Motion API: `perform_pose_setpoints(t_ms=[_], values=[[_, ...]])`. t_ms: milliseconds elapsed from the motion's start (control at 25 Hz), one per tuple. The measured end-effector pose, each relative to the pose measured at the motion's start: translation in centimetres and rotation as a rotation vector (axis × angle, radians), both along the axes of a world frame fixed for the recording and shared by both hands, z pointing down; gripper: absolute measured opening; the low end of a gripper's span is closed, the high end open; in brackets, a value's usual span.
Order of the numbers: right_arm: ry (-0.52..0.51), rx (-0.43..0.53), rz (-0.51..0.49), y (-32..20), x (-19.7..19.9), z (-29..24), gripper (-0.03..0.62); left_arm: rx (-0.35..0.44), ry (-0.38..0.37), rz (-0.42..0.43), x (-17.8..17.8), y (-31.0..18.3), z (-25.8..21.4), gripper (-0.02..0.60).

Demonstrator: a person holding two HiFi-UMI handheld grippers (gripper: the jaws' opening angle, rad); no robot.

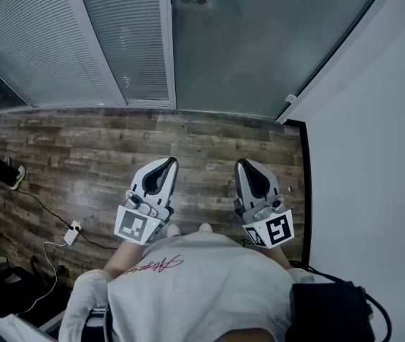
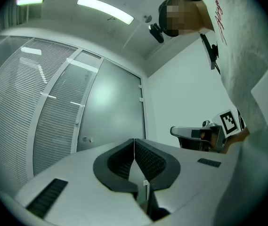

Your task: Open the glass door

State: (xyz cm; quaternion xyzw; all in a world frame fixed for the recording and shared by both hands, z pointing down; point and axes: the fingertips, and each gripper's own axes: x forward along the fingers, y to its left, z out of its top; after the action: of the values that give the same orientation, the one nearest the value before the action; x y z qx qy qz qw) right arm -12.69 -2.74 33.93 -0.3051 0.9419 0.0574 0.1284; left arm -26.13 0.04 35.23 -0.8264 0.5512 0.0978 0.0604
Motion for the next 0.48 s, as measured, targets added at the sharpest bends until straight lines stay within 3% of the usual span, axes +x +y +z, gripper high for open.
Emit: perform_pose_setpoints(t_ms=[480], values=[[0.013,-0.004,0.006,0.14,0.60,0.40,0.025,-0.004,0.017,0.004,0.52,0.01,0.65,0.017]])
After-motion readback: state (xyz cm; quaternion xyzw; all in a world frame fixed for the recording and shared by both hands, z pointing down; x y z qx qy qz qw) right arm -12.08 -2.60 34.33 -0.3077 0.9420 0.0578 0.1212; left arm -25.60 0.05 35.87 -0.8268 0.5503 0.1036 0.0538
